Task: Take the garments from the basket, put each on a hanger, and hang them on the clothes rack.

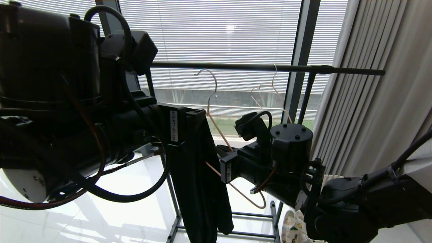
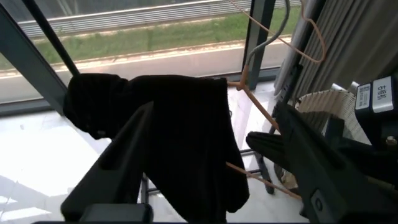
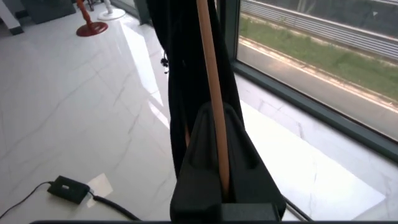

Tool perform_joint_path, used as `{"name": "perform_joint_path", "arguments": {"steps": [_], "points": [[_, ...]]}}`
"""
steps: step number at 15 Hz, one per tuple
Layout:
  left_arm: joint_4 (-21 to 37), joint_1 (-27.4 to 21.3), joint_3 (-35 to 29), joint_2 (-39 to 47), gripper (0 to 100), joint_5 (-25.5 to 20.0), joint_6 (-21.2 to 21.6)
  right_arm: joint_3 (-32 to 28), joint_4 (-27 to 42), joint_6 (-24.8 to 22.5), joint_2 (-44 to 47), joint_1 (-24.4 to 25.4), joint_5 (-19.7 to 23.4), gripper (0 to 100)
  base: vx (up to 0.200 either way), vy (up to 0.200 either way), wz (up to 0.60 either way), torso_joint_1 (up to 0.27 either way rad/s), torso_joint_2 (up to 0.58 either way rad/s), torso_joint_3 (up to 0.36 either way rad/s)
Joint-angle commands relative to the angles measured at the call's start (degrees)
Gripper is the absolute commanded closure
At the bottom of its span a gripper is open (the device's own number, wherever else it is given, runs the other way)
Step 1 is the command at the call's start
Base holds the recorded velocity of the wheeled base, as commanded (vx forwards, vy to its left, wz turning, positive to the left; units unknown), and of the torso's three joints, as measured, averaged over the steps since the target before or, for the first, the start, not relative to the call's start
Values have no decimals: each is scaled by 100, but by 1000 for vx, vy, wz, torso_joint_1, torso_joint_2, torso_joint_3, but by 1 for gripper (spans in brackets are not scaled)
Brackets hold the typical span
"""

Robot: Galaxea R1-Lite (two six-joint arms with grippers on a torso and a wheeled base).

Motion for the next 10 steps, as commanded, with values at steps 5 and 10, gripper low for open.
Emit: {"name": "perform_joint_path", "arguments": {"steps": [5,10], "points": [[-37,787,1101,-1071,0,-566,488,826,-358,-726,-773,-46,122,100,0,0,0,0,0,0],[-45,1903,2411,-2240,0,-3615,2070,2733,-358,-1368,-2118,-2,1326,100,0,0,0,0,0,0]]}}
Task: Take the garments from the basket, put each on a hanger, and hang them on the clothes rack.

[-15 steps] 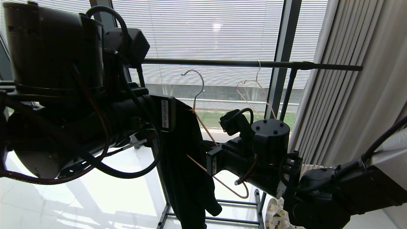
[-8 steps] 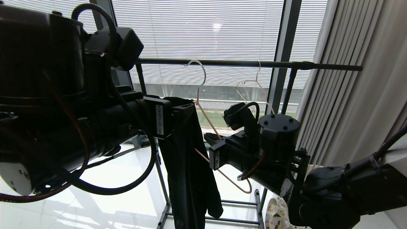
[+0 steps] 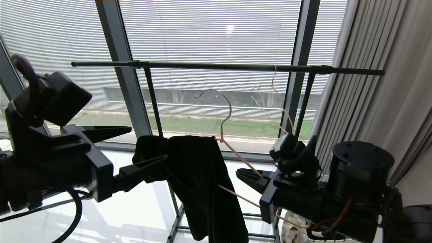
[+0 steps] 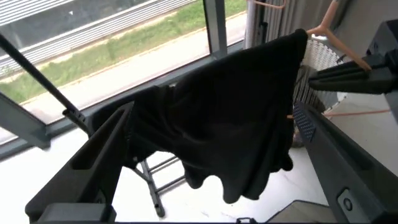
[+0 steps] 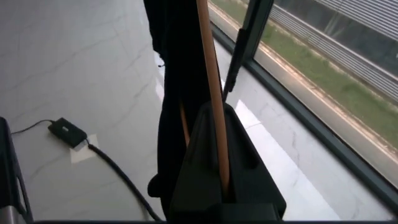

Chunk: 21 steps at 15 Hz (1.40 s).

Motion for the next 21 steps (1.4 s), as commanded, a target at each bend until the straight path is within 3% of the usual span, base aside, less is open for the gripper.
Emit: {"name": "perform_joint_path", "arguments": {"steps": [1,3,5,11,15,16,21], "points": [[-8,119,907,-786,0,-400,735,817,6,-349,-784,151,323,100,0,0,0,0,0,0],[-8,-426,1531,-1155,0,-1050,1289,1089,6,-420,-977,538,340,100,0,0,0,0,0,0],[-8,-979,1742,-1164,0,-1164,1298,1230,15,-455,-1021,916,331,100,0,0,0,0,0,0],[-8,-1015,1759,-1041,0,-1182,1289,1283,24,-718,-933,1593,314,100,0,0,0,0,0,0],[-8,-1208,1979,-1006,0,-1191,1306,1265,24,-894,-916,1751,296,100,0,0,0,0,0,0],[-8,-1269,2006,-988,100,-1191,1306,1256,24,-973,-916,1760,296,100,0,0,0,0,0,0],[-8,-1366,1988,-803,100,-1147,1385,1256,24,-1008,-907,1769,287,100,0,0,0,0,0,0]]}}
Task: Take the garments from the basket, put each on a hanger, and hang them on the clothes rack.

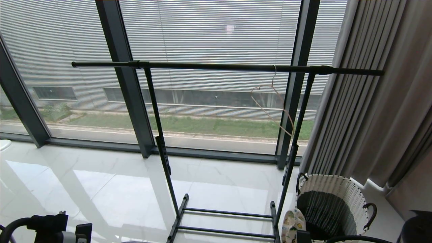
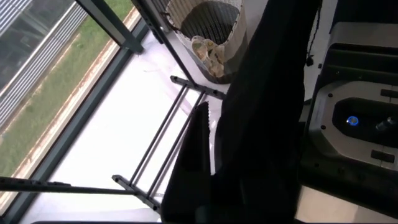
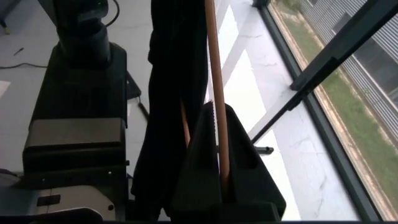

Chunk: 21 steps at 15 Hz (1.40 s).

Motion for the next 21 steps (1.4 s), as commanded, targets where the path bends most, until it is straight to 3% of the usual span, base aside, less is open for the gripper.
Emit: {"name": "perform_joint_path", "arguments": {"steps": [1,2,3,6,7,10,12,14,18,21], "points": [[-6,13,7,98,100,14,-3,26,0,-23,47,-4,-42,100,0,0,0,0,0,0],[-6,57,16,124,100,14,-3,43,0,-75,64,-4,-253,100,0,0,0,0,0,0],[-6,110,16,133,100,14,-3,43,-9,-111,117,-4,-482,0,0,0,0,0,0,0],[-6,206,34,124,100,111,-3,43,-9,-119,126,-57,-842,0,0,0,0,0,0,0],[-6,391,139,107,100,392,6,43,-9,-128,126,-250,-1141,0,0,0,0,0,0,0],[-6,1147,341,107,100,532,-21,52,-9,-128,108,-531,-1185,0,0,0,0,0,0,0],[-112,1947,148,344,100,550,-443,43,-9,-111,187,-523,-1132,0,0,0,0,0,0,0],[-727,2518,-54,537,100,576,-1005,17,-18,-5,390,-531,-1123,0,0,0,0,0,0,0],[-1632,2755,-72,652,100,928,-1216,-203,-35,724,750,-628,-1167,0,0,0,0,0,0,0],[-2010,2747,-186,845,100,928,-1207,-862,-35,1480,1453,-804,-1475,0,0,0,0,0,0,0]]}}
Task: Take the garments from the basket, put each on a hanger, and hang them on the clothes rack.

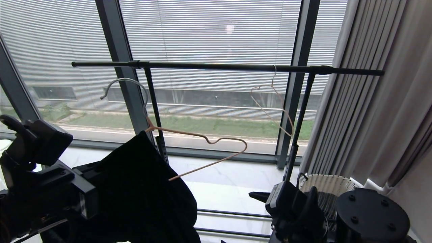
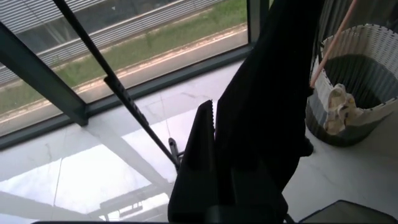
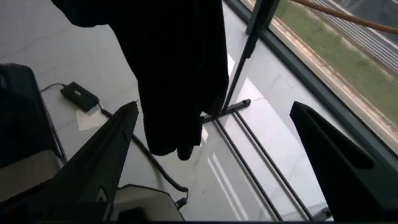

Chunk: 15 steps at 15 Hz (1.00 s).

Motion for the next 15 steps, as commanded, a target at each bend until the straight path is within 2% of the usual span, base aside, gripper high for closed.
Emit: {"name": "perform_joint_path", "arguments": {"steps": [1,2,6,8,15], "points": [[-91,6,-72,181,100,0,8,-365,0,209,543,-76,-177,0,0,0,0,0,0,0],[-346,-12,-283,445,100,0,8,-1130,0,693,1185,-67,-634,0,0,0,0,0,0,0],[-398,-398,-423,612,100,0,61,-1956,0,807,2134,-322,-985,0,0,0,0,0,0,0],[-407,-504,-423,656,100,9,61,-2123,0,807,2292,-463,-1109,0,0,0,0,0,0,0],[-407,-504,-494,708,100,9,61,-2062,9,710,2362,-454,-1267,0,0,0,0,0,0,0]]}}
